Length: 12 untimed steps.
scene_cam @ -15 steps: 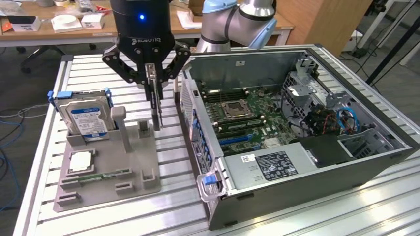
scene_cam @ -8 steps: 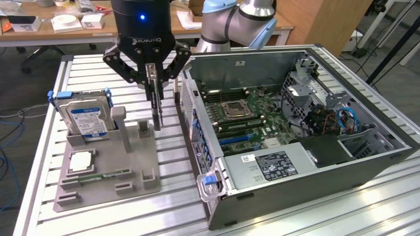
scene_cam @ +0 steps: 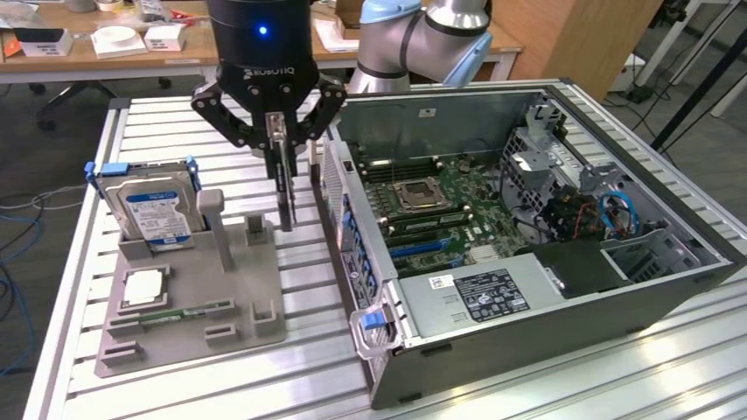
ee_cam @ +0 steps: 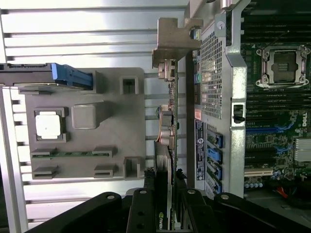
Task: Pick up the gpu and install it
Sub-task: 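Pick up the gpu and move the gpu toward the slot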
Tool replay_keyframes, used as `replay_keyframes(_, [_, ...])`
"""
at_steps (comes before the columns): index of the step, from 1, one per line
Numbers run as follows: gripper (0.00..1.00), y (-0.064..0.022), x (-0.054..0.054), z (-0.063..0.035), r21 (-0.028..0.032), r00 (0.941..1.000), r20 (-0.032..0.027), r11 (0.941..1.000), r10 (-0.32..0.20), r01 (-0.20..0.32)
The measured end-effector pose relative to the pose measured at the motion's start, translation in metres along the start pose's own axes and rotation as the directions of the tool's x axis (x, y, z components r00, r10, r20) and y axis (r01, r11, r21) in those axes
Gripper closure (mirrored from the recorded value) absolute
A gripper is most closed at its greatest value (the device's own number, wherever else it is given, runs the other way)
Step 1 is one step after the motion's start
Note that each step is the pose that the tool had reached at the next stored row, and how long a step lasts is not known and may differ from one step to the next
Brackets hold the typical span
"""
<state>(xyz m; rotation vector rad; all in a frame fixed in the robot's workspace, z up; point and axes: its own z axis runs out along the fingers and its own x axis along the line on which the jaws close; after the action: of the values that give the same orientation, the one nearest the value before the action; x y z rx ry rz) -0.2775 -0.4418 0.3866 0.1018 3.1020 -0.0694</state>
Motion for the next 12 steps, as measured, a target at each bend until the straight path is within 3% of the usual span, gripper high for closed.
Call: replay_keyframes(12, [0.74,0.0009,-0.0113,0.0004,0.0,1.0,0.0,1.0,0.0,0.0])
